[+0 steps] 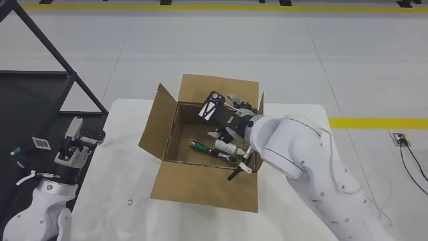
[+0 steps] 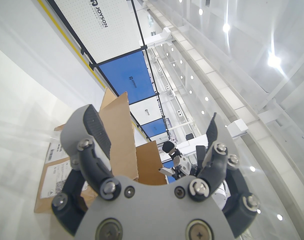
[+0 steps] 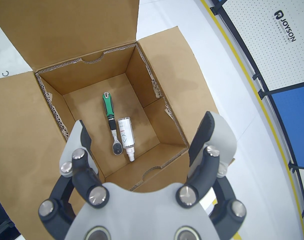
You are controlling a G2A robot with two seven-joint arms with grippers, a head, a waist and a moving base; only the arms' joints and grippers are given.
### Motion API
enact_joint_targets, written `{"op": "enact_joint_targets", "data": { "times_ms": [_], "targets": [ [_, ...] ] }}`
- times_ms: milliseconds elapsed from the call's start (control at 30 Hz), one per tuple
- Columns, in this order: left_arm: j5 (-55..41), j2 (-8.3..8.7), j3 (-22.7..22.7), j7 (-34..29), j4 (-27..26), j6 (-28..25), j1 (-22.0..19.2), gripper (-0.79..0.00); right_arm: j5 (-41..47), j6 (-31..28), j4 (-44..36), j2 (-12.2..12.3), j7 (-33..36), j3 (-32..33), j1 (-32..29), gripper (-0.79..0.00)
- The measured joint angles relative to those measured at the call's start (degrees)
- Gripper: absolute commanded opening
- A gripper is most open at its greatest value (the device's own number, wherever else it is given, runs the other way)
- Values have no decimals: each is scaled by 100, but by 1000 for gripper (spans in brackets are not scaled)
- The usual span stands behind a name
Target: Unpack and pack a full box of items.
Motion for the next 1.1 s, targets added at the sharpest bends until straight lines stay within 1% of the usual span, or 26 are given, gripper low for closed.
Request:
{"op": "enact_joint_targets", "data": {
  "times_ms": [200,267,333,400,467,600,800,900,967,1100],
  "targets": [
    [0,0,0,0,0,0,0,0,1,0,1,0,-2,1,-1,0],
    [5,0,0,0,-3,1,3,0,112,101,72,-2,-89,98,-76,0],
    [143,14,2,-29,-59,38,29,0,629,241,59,8,-353,397,-170,0],
    [293,40,30,-198,-133,141,0,0,1133,23,-76,41,-613,691,-245,0],
    [415,72,73,-418,-163,260,-109,0,1394,-90,-208,71,-795,926,-333,0],
    [845,157,303,-1073,-80,532,-526,0,2033,-152,-408,165,-1056,1612,-666,0],
    [1248,226,764,-1647,168,549,-1008,0,3076,-112,-442,296,-1059,2577,-1213,0],
    [1248,240,979,-1791,324,526,-1189,0,3384,-211,-429,348,-1104,2867,-1470,0],
    [1303,249,1099,-1837,399,544,-1280,0,3546,-281,-381,378,-1004,2981,-1564,0],
    [1381,266,1349,-1963,463,535,-1411,0,3547,-278,-362,387,-944,3002,-1573,0]
  ]
}}
